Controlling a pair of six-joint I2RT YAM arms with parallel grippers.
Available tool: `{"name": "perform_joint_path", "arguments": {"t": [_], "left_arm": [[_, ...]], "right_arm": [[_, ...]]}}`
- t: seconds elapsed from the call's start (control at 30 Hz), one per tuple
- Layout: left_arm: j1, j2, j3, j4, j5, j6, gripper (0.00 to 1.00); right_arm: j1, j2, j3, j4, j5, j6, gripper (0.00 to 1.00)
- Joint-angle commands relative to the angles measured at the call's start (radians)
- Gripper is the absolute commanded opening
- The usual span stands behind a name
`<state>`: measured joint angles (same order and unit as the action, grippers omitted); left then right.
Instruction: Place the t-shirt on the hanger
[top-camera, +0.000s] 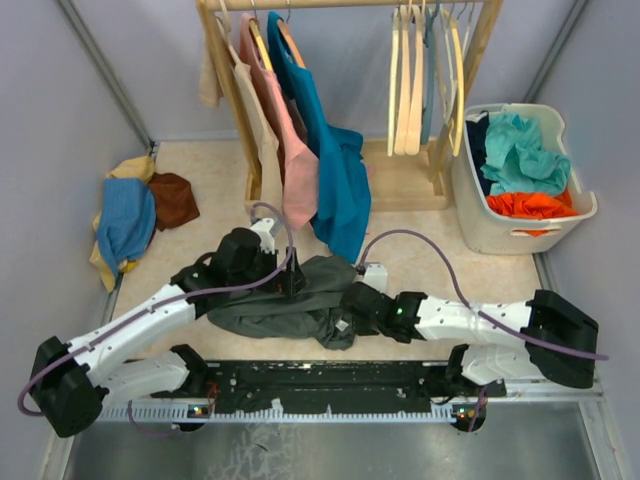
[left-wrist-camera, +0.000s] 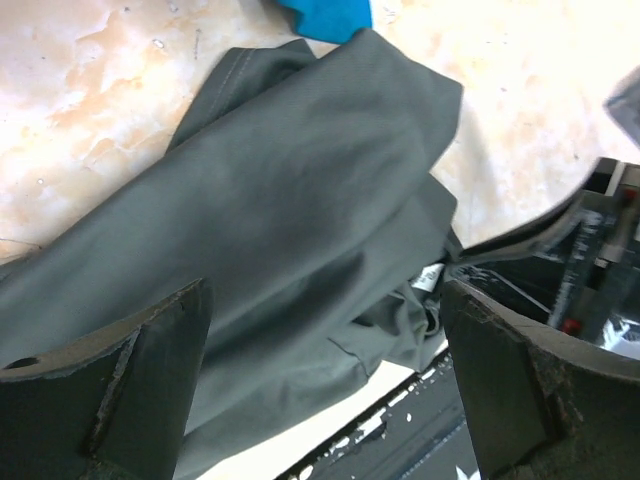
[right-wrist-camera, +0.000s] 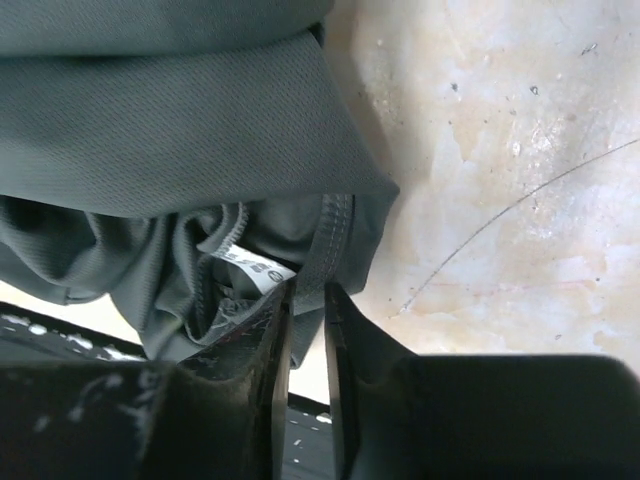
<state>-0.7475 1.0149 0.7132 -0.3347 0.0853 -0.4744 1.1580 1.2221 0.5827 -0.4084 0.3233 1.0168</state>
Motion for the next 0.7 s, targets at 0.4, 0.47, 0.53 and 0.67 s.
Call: {"name": "perform_joint_path", "arguments": {"t": [0.4,0.47,0.53,0.67], "left_arm": [[-0.035,0.079,-0.061,0.115,-0.06,-0.005,0.99],[-0.039,0.074,-0.067,0.103,-0.051,-0.003,1.0],[-0.042,0.071,-0.076,0.097,-0.036,0.002,0.99],[-0.053,0.099,-0.078,0.076,-0.018,0.017,1.0]], "right_arm": [[-0.08,-0.163,0.114,-0.138,0.079,-0.15,0.34],[-0.078,-0.16,0.096,-0.116,0.017,-0.154,0.4],[-0.067,-0.162,0.067,-0.09,-0.013,-0.134,0.42],[-0.043,-0.172,-0.002,-0.017,-0.048,-0.087,0.54]]}}
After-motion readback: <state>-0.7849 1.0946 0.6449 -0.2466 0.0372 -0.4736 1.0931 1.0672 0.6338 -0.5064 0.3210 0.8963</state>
